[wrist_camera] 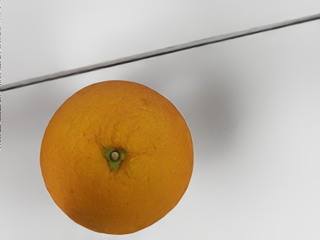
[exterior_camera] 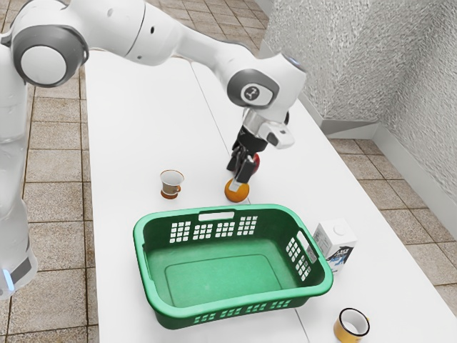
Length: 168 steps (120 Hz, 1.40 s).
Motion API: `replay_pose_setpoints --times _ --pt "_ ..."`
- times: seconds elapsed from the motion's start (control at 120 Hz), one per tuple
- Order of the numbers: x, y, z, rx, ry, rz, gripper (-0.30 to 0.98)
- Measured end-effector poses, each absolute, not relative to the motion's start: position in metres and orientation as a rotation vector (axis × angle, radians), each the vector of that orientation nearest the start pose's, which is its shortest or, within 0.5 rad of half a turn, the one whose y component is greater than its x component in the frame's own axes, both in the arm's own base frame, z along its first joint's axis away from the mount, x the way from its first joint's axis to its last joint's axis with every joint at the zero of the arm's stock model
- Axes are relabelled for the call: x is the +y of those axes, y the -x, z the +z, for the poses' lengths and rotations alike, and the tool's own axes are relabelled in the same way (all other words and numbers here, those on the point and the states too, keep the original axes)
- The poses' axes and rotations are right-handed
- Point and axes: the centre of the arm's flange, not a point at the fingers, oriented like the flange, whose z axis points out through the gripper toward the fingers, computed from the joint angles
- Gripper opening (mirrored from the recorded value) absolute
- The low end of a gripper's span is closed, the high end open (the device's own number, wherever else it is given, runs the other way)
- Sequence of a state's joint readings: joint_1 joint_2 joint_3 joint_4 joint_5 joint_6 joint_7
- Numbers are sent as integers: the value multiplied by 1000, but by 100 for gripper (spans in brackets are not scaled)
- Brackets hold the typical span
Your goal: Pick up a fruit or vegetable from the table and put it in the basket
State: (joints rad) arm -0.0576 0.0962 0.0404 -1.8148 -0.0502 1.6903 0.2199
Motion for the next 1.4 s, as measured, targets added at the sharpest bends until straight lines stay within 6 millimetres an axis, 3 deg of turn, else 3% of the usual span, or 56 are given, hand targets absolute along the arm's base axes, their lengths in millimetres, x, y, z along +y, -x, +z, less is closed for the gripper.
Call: replay_pose_setpoints --times 0.683,0.95,1.25,1.317,1.4 --pt "-7 -580 443 335 3169 378 69" --pt "-6 -594 408 334 3161 414 68" --pt "-6 -595 405 337 3162 412 68" --pt "-6 -595 405 337 3162 412 64" --pt "-7 -595 405 338 3161 414 49"
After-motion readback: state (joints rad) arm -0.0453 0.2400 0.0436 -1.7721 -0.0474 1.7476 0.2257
